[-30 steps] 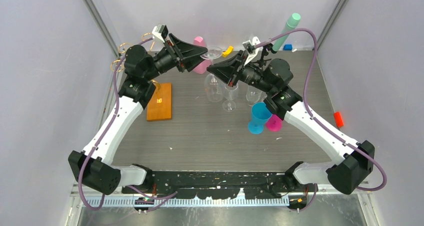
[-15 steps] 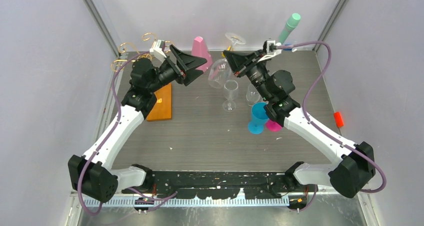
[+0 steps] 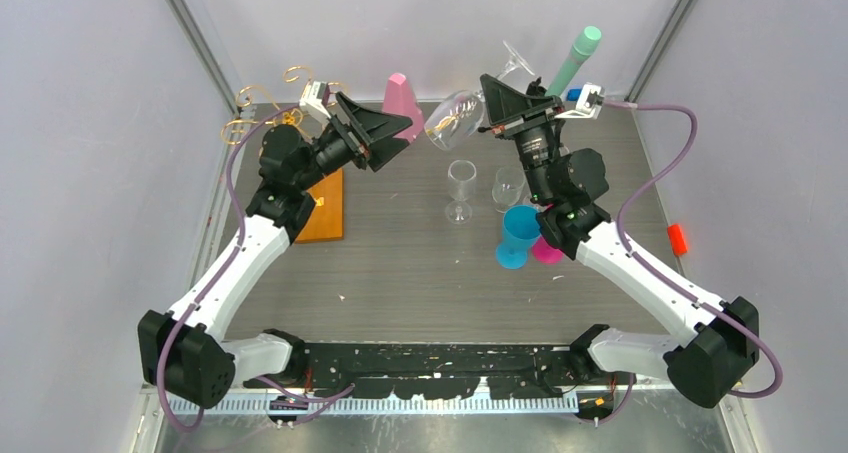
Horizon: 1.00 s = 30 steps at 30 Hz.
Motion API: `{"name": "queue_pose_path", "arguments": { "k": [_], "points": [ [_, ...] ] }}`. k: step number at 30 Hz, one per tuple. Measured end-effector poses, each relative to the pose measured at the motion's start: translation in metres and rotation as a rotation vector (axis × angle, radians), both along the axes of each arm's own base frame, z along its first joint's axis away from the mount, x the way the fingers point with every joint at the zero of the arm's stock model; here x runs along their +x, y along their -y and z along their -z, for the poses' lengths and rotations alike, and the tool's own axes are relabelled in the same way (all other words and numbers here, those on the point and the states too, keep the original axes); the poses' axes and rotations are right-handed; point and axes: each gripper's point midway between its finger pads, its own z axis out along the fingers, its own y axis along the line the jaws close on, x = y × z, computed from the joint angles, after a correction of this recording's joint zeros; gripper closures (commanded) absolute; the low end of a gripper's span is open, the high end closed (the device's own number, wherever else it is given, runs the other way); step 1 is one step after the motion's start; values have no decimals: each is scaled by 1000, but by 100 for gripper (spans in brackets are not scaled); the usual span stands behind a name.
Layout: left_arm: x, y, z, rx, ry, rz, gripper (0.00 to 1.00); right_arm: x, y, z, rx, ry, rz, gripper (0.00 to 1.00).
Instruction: Take the wine glass off the wine glass rack
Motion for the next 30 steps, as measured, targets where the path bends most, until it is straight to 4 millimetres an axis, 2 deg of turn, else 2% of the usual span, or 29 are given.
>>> {"name": "queue_pose_path", "arguments": {
  "k": [17,25,30],
  "points": [
    [-20,-5,-41,-210,43,57,2,14,-15,5,124,-65,-83,100],
    [-17,-2,-47,-275,16,96,20,12,-16,-5,198,-39,-118,100],
    [-18,3,-51,-323,-9,142,30,18,-23,2,218,-53,-139,100]
  ]
}}
